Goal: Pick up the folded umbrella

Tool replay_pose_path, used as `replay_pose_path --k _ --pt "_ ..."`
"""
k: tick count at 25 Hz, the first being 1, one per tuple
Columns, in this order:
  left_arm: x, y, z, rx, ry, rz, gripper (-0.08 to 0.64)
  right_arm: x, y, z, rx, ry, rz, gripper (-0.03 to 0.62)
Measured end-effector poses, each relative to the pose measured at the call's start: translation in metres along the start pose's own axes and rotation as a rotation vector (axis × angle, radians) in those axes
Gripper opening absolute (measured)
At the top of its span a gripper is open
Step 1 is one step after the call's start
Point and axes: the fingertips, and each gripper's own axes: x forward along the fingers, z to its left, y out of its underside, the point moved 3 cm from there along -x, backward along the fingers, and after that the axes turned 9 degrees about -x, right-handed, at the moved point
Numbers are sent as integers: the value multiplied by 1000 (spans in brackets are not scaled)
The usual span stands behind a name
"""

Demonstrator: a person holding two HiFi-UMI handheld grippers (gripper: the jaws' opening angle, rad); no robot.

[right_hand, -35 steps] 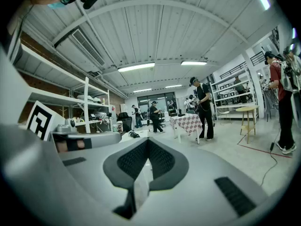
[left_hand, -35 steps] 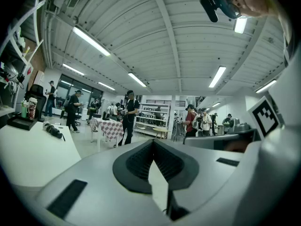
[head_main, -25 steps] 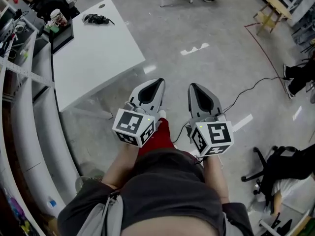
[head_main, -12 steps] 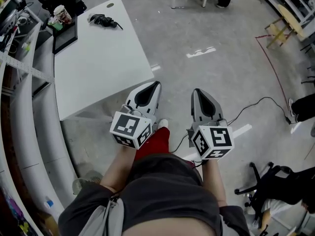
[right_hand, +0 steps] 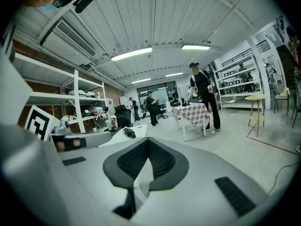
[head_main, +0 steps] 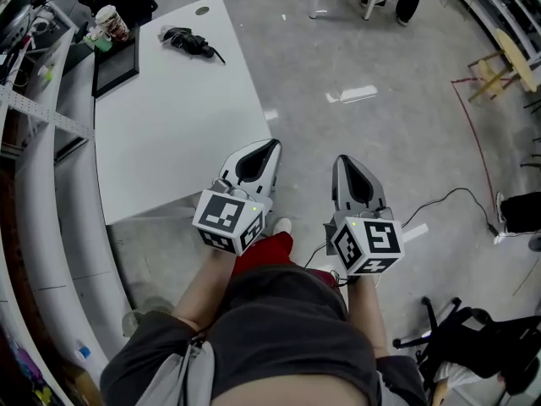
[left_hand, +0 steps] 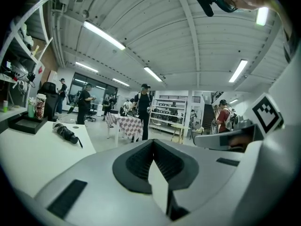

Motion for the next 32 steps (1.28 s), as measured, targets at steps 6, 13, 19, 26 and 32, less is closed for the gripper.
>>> replay_pose_path --k 6,13,19,26,32 --pt "7 -9 29 -11 -29 -11 14 34 -5 9 -17 -27 11 18" --pt "10 -16 48 -19 -37 -21 14 56 -15 20 -44 -50 7 18" --pt "15 -20 49 -10 -29 -20 14 65 -19 18 -45 -44 13 18" --pt "25 -26 54 -12 -52 -31 14 80 -26 17 -66 -82 9 18" --pt "32 -29 68 -11 -120 -37 14 104 -32 12 -69 -132 -5 18"
